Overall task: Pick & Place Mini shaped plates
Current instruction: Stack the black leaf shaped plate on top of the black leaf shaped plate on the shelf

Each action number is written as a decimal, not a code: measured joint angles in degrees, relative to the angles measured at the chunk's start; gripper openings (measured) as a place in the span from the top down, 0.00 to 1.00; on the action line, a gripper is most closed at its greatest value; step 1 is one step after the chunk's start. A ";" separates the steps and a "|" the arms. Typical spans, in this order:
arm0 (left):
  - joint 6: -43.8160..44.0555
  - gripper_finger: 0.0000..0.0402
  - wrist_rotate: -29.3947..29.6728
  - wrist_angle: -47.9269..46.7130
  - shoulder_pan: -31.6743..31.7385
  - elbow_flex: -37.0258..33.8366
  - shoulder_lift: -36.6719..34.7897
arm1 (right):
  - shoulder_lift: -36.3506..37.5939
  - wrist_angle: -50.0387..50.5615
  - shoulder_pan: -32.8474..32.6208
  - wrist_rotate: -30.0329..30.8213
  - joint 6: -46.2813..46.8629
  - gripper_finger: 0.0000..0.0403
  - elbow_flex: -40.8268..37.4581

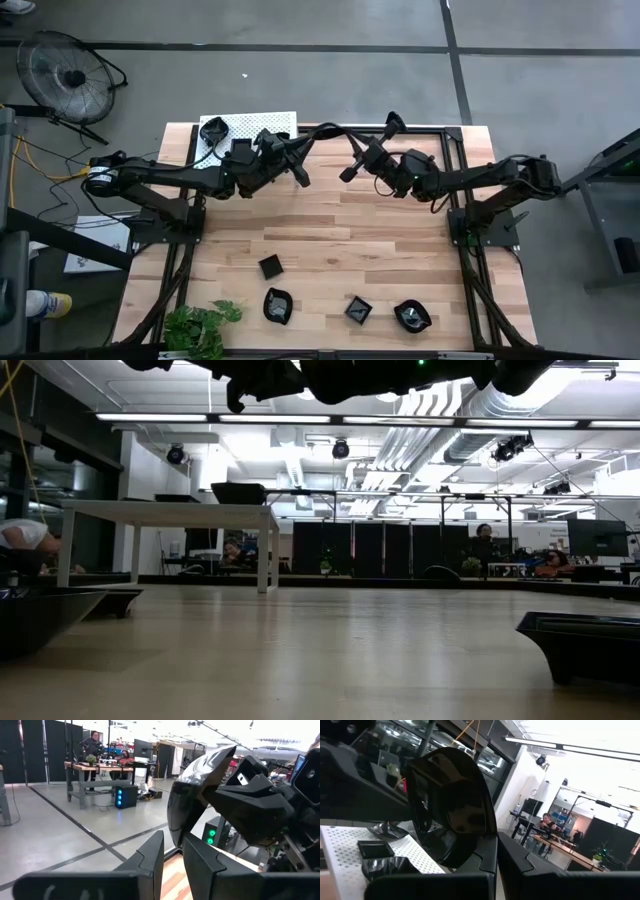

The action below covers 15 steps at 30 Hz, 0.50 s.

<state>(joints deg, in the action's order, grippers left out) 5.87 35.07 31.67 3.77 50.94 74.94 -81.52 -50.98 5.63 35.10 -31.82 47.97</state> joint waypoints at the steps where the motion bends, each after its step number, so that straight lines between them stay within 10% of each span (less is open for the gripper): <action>1: 0.00 0.83 -0.03 0.03 0.00 0.00 0.00 | 0.00 0.03 0.00 -0.48 0.03 1.00 0.00; 15: 0.65 0.83 -0.27 0.06 -0.02 0.00 -0.02 | -2.25 -1.55 -0.04 -0.58 -0.21 1.00 0.00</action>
<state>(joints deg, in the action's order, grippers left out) 6.52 34.80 31.73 3.75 50.94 74.91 -83.77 -52.53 5.58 34.52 -32.04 47.97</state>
